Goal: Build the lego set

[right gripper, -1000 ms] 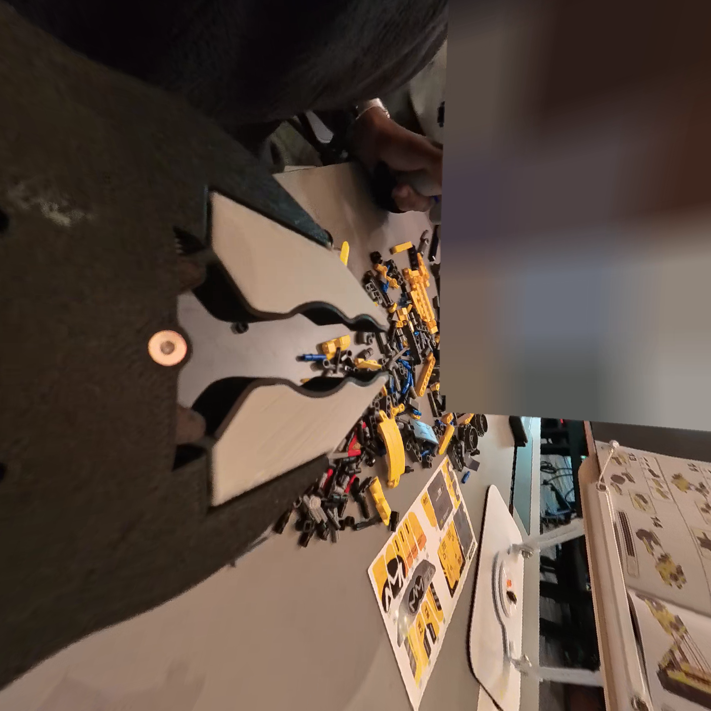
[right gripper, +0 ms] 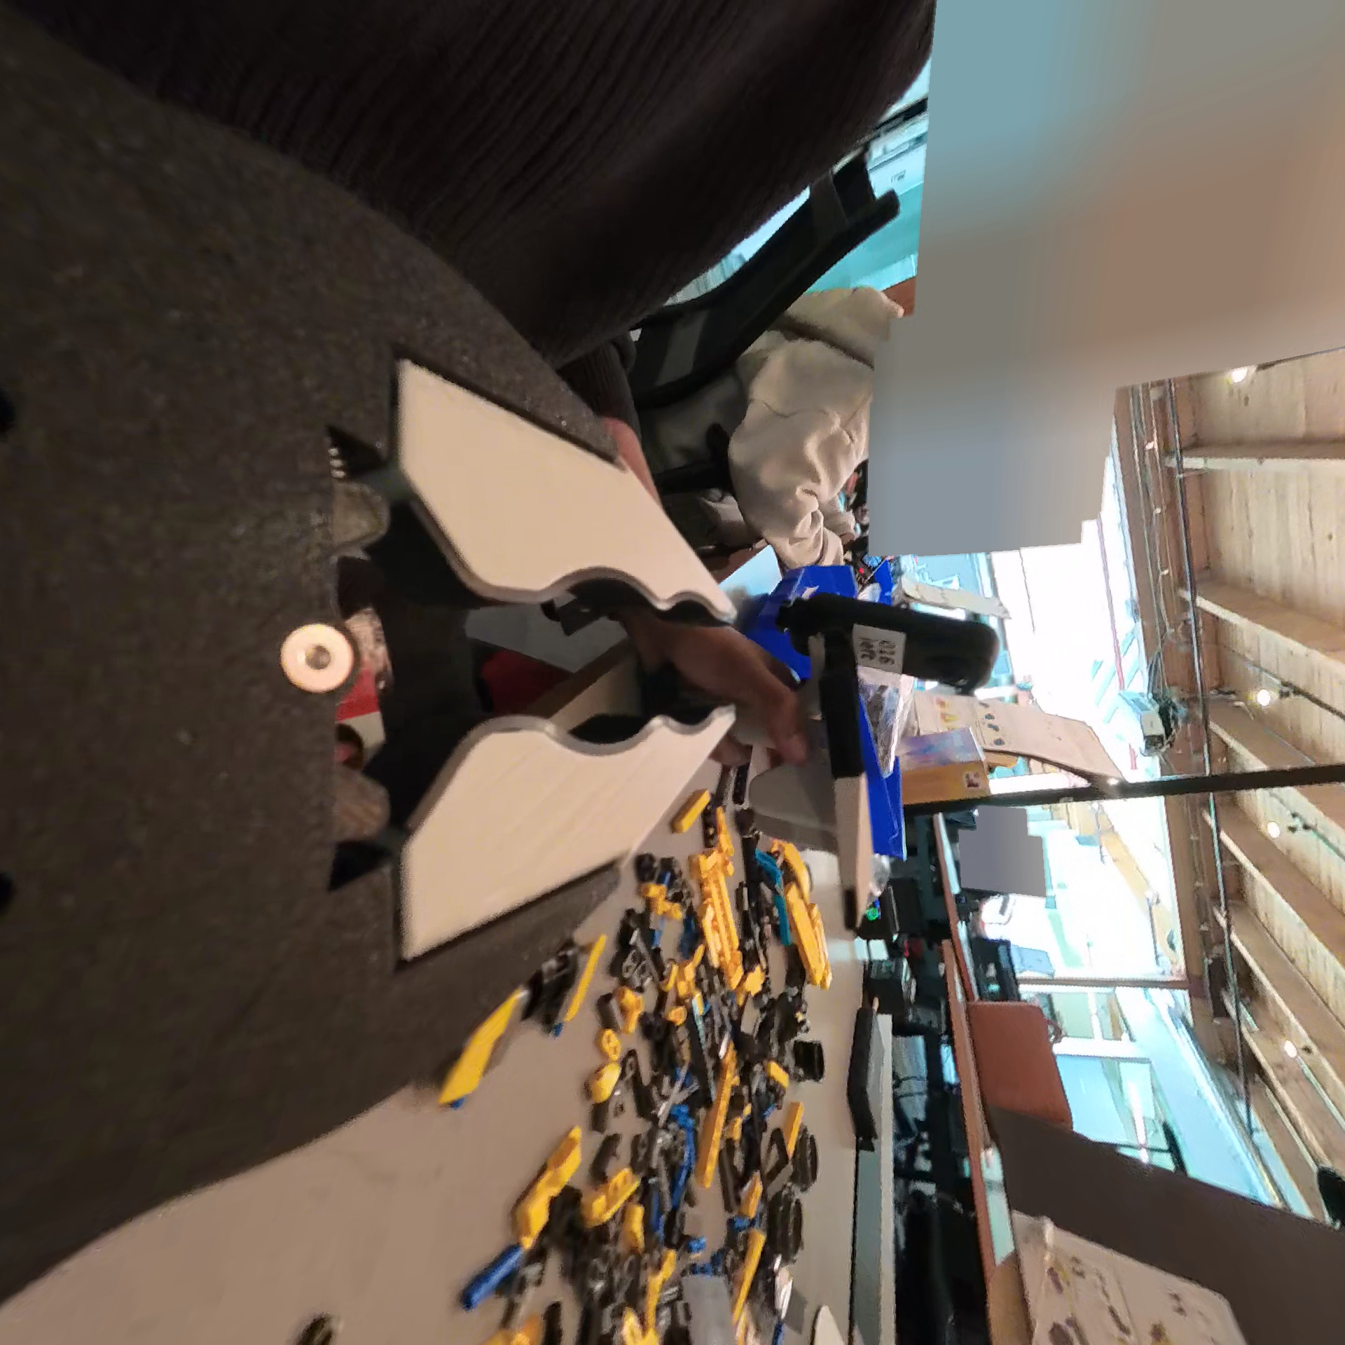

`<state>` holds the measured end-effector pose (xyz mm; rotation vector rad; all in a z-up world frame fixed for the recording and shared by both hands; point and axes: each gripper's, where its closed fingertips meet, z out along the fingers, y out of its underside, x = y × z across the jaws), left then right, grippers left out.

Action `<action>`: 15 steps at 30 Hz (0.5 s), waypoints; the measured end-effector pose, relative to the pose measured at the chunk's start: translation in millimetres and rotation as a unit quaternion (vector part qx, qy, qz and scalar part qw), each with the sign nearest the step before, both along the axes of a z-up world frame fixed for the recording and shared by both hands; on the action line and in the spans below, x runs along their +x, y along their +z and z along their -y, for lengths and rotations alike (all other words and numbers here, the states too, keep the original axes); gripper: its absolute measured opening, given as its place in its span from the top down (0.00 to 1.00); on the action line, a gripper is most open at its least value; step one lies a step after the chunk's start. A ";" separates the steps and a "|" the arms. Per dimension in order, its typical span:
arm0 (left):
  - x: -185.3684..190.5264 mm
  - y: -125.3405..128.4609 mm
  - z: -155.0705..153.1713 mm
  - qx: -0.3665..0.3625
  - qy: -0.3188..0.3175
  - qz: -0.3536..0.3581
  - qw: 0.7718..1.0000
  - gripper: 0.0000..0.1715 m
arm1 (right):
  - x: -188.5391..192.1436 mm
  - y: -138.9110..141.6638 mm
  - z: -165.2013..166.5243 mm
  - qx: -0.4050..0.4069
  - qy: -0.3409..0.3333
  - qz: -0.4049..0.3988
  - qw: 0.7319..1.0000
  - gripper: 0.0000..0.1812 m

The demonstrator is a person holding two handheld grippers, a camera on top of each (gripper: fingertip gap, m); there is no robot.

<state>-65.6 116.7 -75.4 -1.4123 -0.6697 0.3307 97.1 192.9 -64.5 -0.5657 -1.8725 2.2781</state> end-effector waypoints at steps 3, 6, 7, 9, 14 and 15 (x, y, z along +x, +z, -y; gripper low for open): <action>2.2 -0.4 -3.8 -0.002 -0.012 0.000 1.000 0.89 | -0.9 -16.5 -4.7 0.017 -0.024 0.005 1.000 0.89; 3.0 -0.1 -4.7 0.002 -0.018 0.003 1.000 0.89 | -4.1 -29.6 -7.5 0.034 -0.040 0.000 0.999 0.89; 3.3 0.2 -4.8 0.005 -0.021 0.003 1.000 0.89 | -5.3 -32.6 -7.4 0.037 -0.040 0.000 0.999 0.89; 3.3 0.8 -4.2 0.010 -0.022 0.005 1.000 0.89 | -6.1 -36.6 -6.2 0.035 -0.035 0.004 0.999 0.89; 3.7 1.7 -3.5 0.022 -0.028 0.010 0.999 0.89 | 1.8 -35.6 0.3 0.016 -0.001 -0.017 1.000 0.88; 4.1 1.8 -3.9 0.022 -0.029 0.010 0.999 0.89 | 5.0 -32.8 0.9 0.015 0.007 -0.026 1.000 0.88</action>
